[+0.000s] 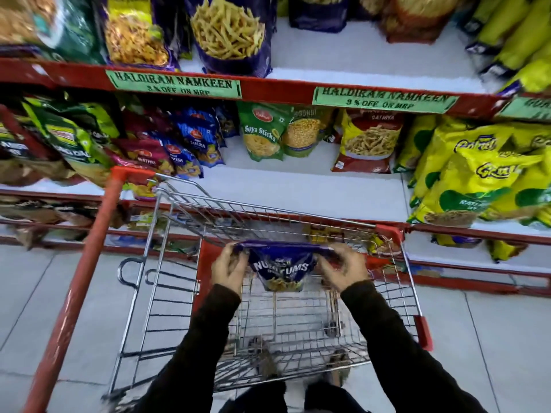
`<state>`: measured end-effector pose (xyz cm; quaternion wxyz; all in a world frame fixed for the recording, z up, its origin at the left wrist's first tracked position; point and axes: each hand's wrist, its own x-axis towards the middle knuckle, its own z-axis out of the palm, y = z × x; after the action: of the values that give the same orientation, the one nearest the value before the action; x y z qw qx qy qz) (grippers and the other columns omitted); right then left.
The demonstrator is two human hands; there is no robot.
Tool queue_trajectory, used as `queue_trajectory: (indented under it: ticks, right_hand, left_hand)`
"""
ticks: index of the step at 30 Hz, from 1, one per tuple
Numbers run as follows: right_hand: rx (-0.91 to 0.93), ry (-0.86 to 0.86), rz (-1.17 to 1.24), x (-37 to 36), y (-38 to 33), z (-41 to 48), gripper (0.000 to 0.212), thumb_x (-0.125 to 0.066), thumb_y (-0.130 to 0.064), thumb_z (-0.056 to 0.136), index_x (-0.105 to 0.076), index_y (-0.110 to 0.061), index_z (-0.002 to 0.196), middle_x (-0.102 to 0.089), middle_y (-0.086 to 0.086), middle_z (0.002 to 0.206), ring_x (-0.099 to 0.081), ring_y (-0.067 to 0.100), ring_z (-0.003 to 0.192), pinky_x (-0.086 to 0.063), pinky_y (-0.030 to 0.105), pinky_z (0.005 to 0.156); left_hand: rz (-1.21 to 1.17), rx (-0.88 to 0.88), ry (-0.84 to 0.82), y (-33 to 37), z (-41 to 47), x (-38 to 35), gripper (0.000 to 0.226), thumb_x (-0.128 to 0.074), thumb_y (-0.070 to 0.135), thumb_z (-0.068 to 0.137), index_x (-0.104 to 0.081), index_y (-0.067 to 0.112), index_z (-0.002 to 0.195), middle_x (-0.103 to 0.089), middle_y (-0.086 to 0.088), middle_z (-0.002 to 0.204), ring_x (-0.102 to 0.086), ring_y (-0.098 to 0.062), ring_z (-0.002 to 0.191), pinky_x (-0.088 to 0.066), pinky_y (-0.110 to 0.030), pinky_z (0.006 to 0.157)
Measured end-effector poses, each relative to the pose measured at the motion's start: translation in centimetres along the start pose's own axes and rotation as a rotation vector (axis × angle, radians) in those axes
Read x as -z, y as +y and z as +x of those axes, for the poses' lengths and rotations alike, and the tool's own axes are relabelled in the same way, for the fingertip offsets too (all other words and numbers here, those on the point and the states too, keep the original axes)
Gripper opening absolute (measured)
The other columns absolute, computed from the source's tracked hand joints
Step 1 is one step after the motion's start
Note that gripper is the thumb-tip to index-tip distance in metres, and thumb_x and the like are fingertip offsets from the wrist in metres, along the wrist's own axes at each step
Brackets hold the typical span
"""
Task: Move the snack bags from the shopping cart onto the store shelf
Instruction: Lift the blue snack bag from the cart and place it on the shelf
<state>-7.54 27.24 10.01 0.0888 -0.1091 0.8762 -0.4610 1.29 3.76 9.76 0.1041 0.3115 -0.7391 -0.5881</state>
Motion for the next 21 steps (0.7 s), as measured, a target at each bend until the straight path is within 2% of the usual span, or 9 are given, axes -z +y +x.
queue_trajectory:
  ticks: [3, 5, 7, 9, 12, 14, 16, 19, 21]
  right_hand:
    - [0.065, 0.074, 0.053, 2.3, -2.7, 1.0, 0.02, -0.073, -0.034, 0.077, -0.071, -0.016, 0.085, -0.074, 0.003, 0.09, -0.068, 0.02, 0.088, -0.055, 0.029, 0.083]
    - [0.124, 0.11, 0.125, 3.8, -4.6, 2.0, 0.02, -0.071, -0.037, 0.076, -0.068, -0.018, 0.079, -0.073, 0.003, 0.084, -0.067, 0.018, 0.081, -0.054, 0.029, 0.076]
    - [0.179, 0.145, 0.193, 5.4, -6.9, 2.7, 0.006, -0.071, -0.034, 0.075, -0.069, -0.029, 0.078, -0.072, -0.004, 0.081, -0.067, 0.007, 0.077, -0.054, 0.025, 0.072]
    - [0.23, 0.183, 0.265, 7.3, -9.1, 3.4, 0.012, -0.071, -0.032, 0.074, -0.069, -0.043, 0.077, -0.071, -0.019, 0.081, -0.065, -0.006, 0.073, -0.053, 0.013, 0.068]
    - [0.281, 0.236, 0.343, 10.0, -11.9, 4.8, 0.019, -0.073, -0.032, 0.074, -0.069, -0.051, 0.078, -0.069, -0.024, 0.083, -0.063, -0.006, 0.07, -0.052, 0.013, 0.068]
    - [0.315, 0.268, 0.437, 11.7, -13.6, 6.2, 0.016, -0.075, -0.029, 0.074, -0.071, -0.043, 0.078, -0.071, -0.023, 0.074, -0.061, -0.005, 0.066, -0.052, 0.015, 0.066]
    - [0.363, 0.3, 0.54, 13.4, -15.6, 7.6, 0.01, -0.075, -0.025, 0.075, -0.071, -0.033, 0.076, -0.073, -0.021, 0.072, -0.062, -0.004, 0.064, -0.053, 0.015, 0.061]
    - [0.426, 0.363, 0.685, 16.2, -19.0, 9.6, 0.007, -0.076, -0.029, 0.076, -0.071, -0.025, 0.078, -0.073, -0.017, 0.071, -0.061, 0.0, 0.065, -0.051, 0.014, 0.063]
    - [0.422, 0.409, 0.782, 18.3, -21.3, 11.4, 0.009, -0.074, -0.027, 0.079, -0.069, -0.02, 0.079, -0.073, -0.014, 0.07, -0.06, 0.003, 0.067, -0.052, 0.016, 0.065]
  left_hand:
    - [-0.117, -0.086, 0.073, 3.5, 0.2, -0.3, 0.017, -0.058, 0.004, 0.091, -0.061, -0.007, 0.103, -0.066, -0.012, 0.092, -0.061, -0.006, 0.078, -0.046, 0.001, 0.067]
    - [-0.196, -0.091, 0.106, 5.8, 0.7, -0.6, 0.025, -0.059, 0.009, 0.091, -0.059, -0.01, 0.107, -0.066, -0.023, 0.102, -0.061, -0.015, 0.092, -0.049, -0.012, 0.081]
    - [-0.274, -0.094, 0.121, 8.5, 1.0, -0.8, 0.034, -0.061, 0.016, 0.091, -0.058, -0.002, 0.119, -0.063, -0.018, 0.118, -0.059, -0.011, 0.104, -0.046, -0.027, 0.092]
    - [-0.303, -0.119, 0.138, 11.4, 1.6, -1.1, 0.049, -0.061, 0.023, 0.091, -0.05, 0.001, 0.134, -0.056, -0.012, 0.133, -0.053, -0.012, 0.116, -0.042, -0.025, 0.099]
    - [-0.328, -0.255, 0.145, 15.9, 2.9, -1.6, 0.033, -0.059, 0.02, 0.092, -0.057, 0.003, 0.12, -0.059, -0.018, 0.129, -0.056, -0.025, 0.115, -0.048, -0.016, 0.089]
    - [-0.374, -0.333, 0.149, 19.4, 3.5, -1.9, 0.022, -0.058, 0.015, 0.093, -0.058, 0.008, 0.113, -0.06, -0.012, 0.116, -0.055, -0.019, 0.107, -0.046, -0.007, 0.083]
    - [-0.448, -0.381, 0.139, 23.0, 4.1, -2.2, 0.025, -0.058, 0.012, 0.093, -0.059, 0.002, 0.115, -0.059, -0.01, 0.112, -0.053, -0.018, 0.106, -0.047, -0.021, 0.091]
    - [-0.565, -0.411, 0.134, 28.6, 5.4, -3.0, 0.034, -0.058, 0.013, 0.093, -0.056, -0.007, 0.119, -0.06, -0.022, 0.124, -0.055, -0.026, 0.116, -0.042, -0.042, 0.107]
    - [-0.625, -0.453, 0.108, 32.6, 6.1, -3.7, 0.034, -0.059, 0.016, 0.092, -0.057, -0.007, 0.117, -0.063, -0.015, 0.118, -0.057, -0.018, 0.108, -0.046, -0.032, 0.103]
